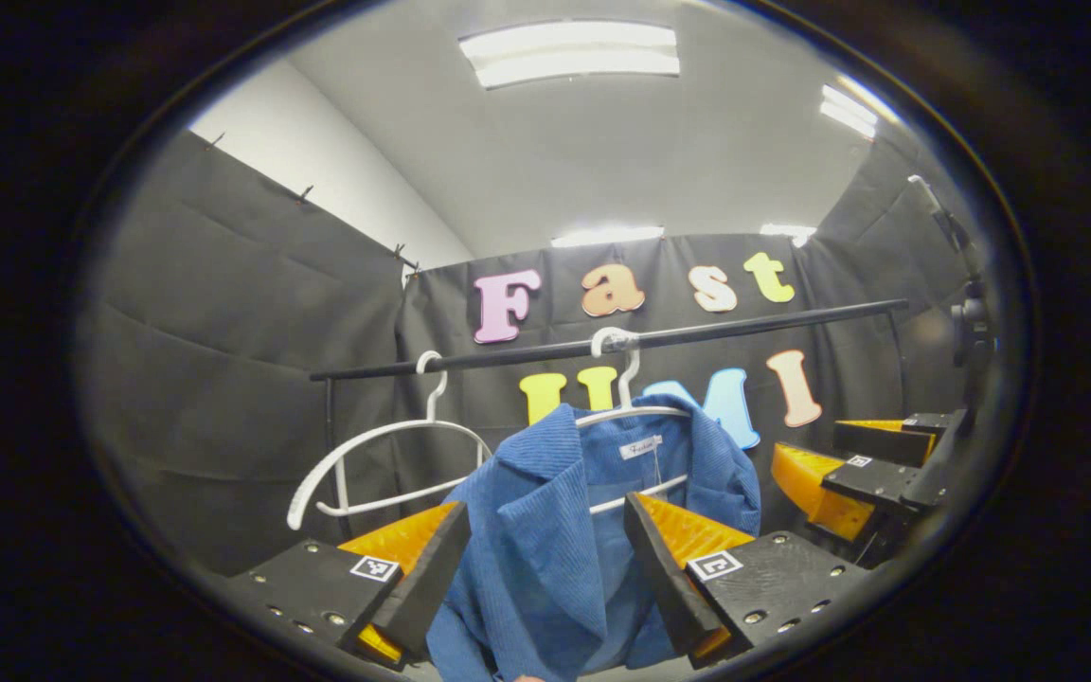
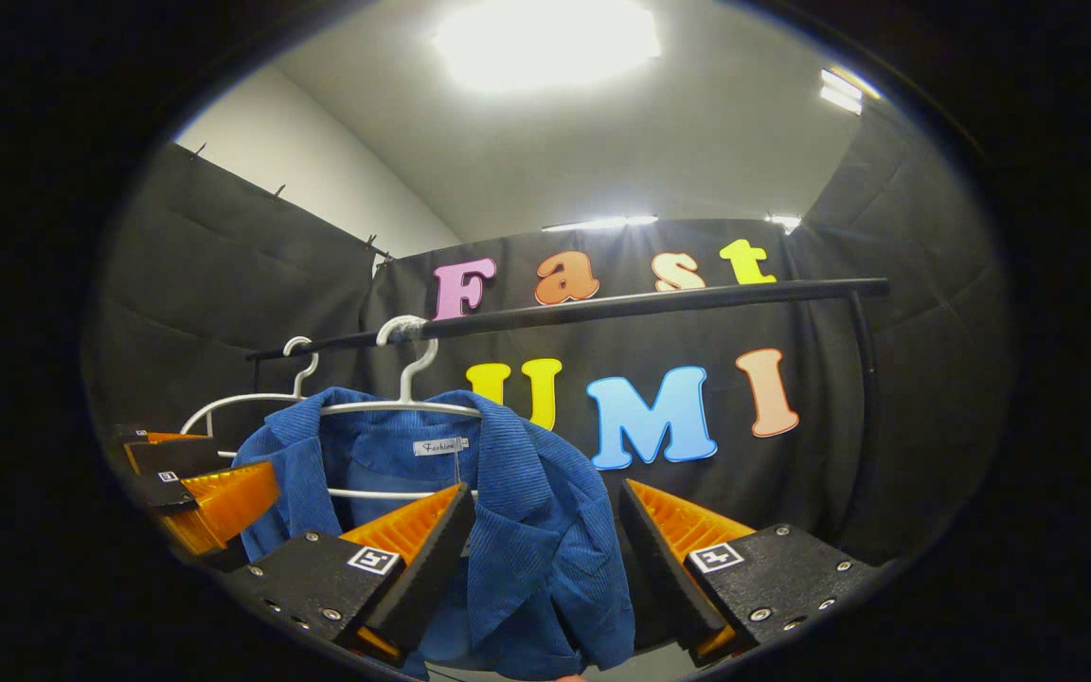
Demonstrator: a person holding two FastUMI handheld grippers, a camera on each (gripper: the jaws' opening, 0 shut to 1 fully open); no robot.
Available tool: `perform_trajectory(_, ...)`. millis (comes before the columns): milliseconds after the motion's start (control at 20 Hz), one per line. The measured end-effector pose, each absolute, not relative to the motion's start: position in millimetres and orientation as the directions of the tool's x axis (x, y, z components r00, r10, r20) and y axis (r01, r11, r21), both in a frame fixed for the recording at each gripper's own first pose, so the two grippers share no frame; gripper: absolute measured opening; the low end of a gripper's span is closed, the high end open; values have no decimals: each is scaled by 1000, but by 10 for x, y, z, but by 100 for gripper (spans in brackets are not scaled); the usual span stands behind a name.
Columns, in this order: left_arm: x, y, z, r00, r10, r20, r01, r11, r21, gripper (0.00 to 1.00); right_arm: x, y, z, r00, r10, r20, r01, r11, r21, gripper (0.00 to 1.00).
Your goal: Grasp the clothes on the hanger with both hands and then place them into the laundry hamper below.
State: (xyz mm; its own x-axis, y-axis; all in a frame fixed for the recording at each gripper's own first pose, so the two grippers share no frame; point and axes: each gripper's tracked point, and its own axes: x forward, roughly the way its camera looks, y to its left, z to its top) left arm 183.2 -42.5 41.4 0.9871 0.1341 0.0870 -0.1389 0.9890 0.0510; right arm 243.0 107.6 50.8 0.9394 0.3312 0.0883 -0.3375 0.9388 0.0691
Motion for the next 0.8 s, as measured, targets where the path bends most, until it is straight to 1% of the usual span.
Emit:
perform_trajectory(150,1999,-481,334,985,155,76,-158,987,41,93,2571,1205,458,926,367,89,-373,925,72,95)
perform_trajectory(300,2153,-449,156,980,194,39,-195,980,36,93,2710,1313,387,916,392,89,-398,915,60,96)
perform_trajectory(350,2199,-417,99,977,210,27,-211,977,42,94,2753,1336,345,914,398,81,-403,913,58,95)
perform_trajectory(500,2306,-340,-88,966,258,-16,-257,965,42,94,2865,1408,218,904,425,54,-428,901,73,95)
perform_trajectory(550,2334,-317,-138,962,271,-25,-270,962,35,93,2910,1434,177,901,431,47,-434,898,78,95)
perform_trajectory(600,2361,-303,-178,958,283,-33,-282,959,32,94,2958,1472,128,900,434,39,-436,896,80,95)
perform_trajectory(700,2375,-287,-238,953,301,-41,-300,953,40,93,3041,1502,46,900,435,28,-436,896,81,95)
perform_trajectory(800,2360,-277,-266,947,320,-34,-318,946,60,94,3087,1548,-29,898,439,18,-439,895,77,95)
